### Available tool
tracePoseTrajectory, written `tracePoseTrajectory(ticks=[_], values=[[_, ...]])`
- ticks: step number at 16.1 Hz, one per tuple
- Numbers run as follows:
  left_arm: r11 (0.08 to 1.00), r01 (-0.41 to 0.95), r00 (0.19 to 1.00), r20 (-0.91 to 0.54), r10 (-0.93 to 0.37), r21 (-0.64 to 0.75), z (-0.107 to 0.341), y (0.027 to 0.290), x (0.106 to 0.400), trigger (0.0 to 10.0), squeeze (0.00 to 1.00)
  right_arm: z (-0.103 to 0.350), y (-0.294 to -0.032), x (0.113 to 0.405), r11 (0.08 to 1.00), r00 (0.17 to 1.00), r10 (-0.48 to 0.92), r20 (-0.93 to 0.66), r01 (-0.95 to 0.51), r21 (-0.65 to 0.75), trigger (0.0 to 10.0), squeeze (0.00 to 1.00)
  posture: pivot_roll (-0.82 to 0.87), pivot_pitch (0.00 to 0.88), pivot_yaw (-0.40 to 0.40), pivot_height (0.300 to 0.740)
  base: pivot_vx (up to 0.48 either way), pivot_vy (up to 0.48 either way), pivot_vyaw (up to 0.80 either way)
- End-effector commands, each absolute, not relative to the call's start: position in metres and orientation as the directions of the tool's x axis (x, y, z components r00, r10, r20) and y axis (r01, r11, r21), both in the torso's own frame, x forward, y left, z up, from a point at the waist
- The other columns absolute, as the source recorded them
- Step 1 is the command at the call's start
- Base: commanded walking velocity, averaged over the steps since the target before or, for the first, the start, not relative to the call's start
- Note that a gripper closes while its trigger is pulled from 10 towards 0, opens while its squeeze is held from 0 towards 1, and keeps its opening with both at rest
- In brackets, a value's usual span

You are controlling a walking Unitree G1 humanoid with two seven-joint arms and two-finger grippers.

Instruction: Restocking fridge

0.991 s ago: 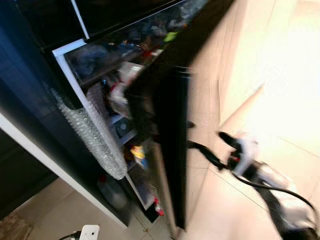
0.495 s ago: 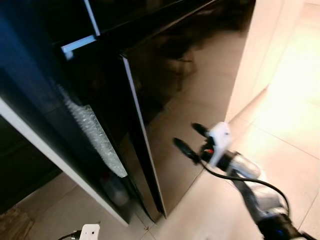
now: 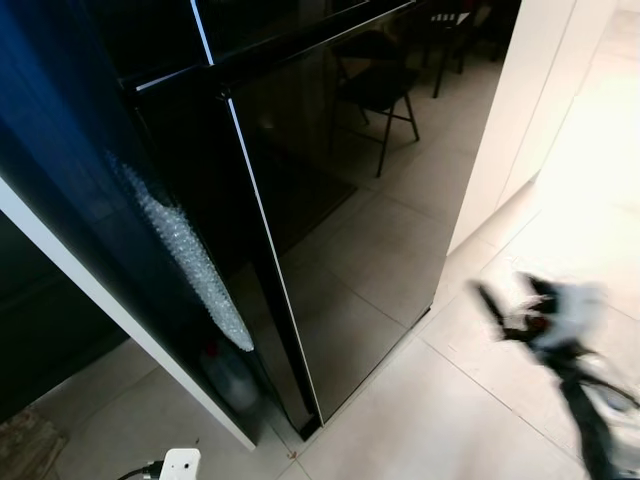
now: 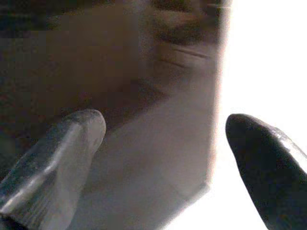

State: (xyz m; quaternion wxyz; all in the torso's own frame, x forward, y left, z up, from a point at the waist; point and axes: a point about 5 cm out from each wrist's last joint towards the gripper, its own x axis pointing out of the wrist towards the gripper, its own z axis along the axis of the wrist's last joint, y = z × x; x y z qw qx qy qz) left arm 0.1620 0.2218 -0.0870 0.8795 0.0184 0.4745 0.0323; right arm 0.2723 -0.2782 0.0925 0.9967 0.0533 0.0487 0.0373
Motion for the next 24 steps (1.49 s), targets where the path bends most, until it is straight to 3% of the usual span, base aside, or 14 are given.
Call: tracePoseTrajectory(ticks=[1,3,5,7,9,11,24], values=[[0.997,-0.047,0.525,-0.847,0.082,0.068,-0.089,0.225,0.157,10.0,0.0,0.058,-0.31,0.254,0.98,0.966,-0.125,-0.228,0.155,0.121,10.0,0.0,-0.11,0.055,0.084,0.74,0.0,0.0,0.0],[0.997,-0.045,0.526,-0.847,0.082,0.068,-0.088,0.224,0.158,10.0,0.0,0.013,-0.323,0.227,0.942,0.868,-0.253,-0.427,0.321,0.095,10.0,0.0,-0.1,0.051,0.084,0.74,0.0,0.0,0.0],[0.997,-0.043,0.526,-0.847,0.081,0.068,-0.088,0.224,0.159,10.0,0.0,-0.023,-0.314,0.199,0.927,0.756,-0.272,-0.595,0.371,0.049,10.0,0.0,-0.1,0.046,0.082,0.74,0.0,0.0,0.0],[0.996,-0.052,0.525,-0.847,0.083,0.066,-0.089,0.223,0.158,10.0,0.0,-0.073,-0.278,0.149,0.918,0.574,-0.212,-0.791,0.395,0.041,10.0,0.0,-0.06,0.033,0.061,0.74,0.0,0.0,0.0],[0.996,-0.056,0.522,-0.849,0.084,0.065,-0.09,0.222,0.157,10.0,0.0,-0.084,-0.266,0.134,0.906,0.52,-0.206,-0.829,0.422,0.039,10.0,0.0,-0.06,0.025,0.057,0.74,0.0,0.0,0.0],[0.997,-0.023,0.515,-0.853,0.08,0.08,-0.09,0.221,0.156,10.0,0.0,-0.093,-0.249,0.127,0.888,0.506,-0.186,-0.842,0.453,0.076,10.0,0.0,-0.09,0.016,0.065,0.74,0.0,0.0,0.0],[0.996,-0.026,0.516,-0.853,0.083,0.082,-0.09,0.221,0.157,10.0,0.0,-0.095,-0.244,0.125,0.904,0.494,-0.157,-0.855,0.421,0.077,10.0,0.0,-0.09,0.019,0.053,0.74,0.0,-0.243,0.0]])
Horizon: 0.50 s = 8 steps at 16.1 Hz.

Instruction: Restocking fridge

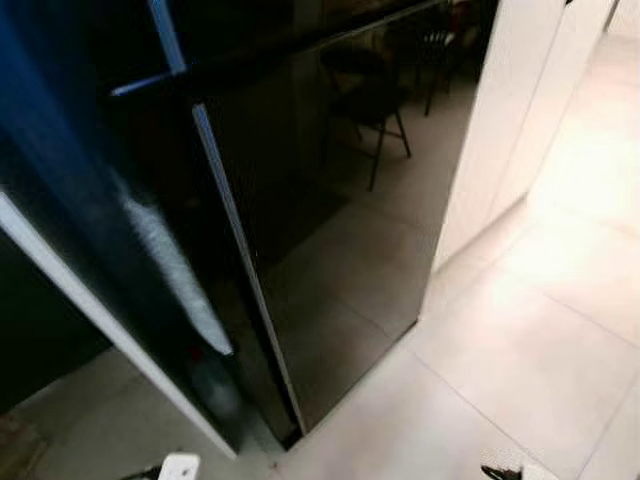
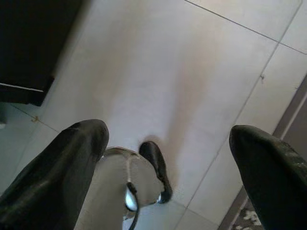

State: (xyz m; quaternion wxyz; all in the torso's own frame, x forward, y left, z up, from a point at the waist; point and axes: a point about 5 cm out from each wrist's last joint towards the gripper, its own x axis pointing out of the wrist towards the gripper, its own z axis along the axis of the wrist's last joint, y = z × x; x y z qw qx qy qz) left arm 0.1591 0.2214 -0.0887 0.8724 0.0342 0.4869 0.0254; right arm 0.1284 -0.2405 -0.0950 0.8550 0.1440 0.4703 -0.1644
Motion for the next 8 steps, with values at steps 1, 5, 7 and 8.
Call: tracePoseTrajectory(ticks=[1,5,7,8], values=[[0.996,-0.025,0.516,-0.853,0.083,0.082,-0.0897,0.2213,0.1574,10.0,0.0,-0.095,-0.2447,0.1254,0.903,0.494,-0.16,-0.855,0.424,0.076,10.0,0.0,-0.1,0.025,0.058,0.74,0.0,0.0,0.0],[0.997,-0.022,0.512,-0.856,0.077,0.077,-0.0898,0.2211,0.1572,10.0,0.0,-0.0954,-0.2447,0.1246,0.893,0.485,-0.178,-0.856,0.446,0.066,10.0,0.0,-0.1,0.036,0.064,0.74,0.0,0.0,0.0],[0.997,-0.027,0.514,-0.854,0.078,0.075,-0.0896,0.2215,0.1575,10.0,0.0,-0.0956,-0.2441,0.1256,0.893,0.474,-0.176,-0.863,0.446,0.063,10.0,0.0,-0.1,0.043,0.067,0.74,0.0,0.0,-0.39],[0.997,-0.026,0.513,-0.855,0.08,0.077,-0.0896,0.2216,0.1575,10.0,0.0,-0.0956,-0.2436,0.1264,0.894,0.473,-0.172,-0.864,0.443,0.064,10.0,0.0,-0.1,0.044,0.067,0.74,0.0,0.0,-0.79]])
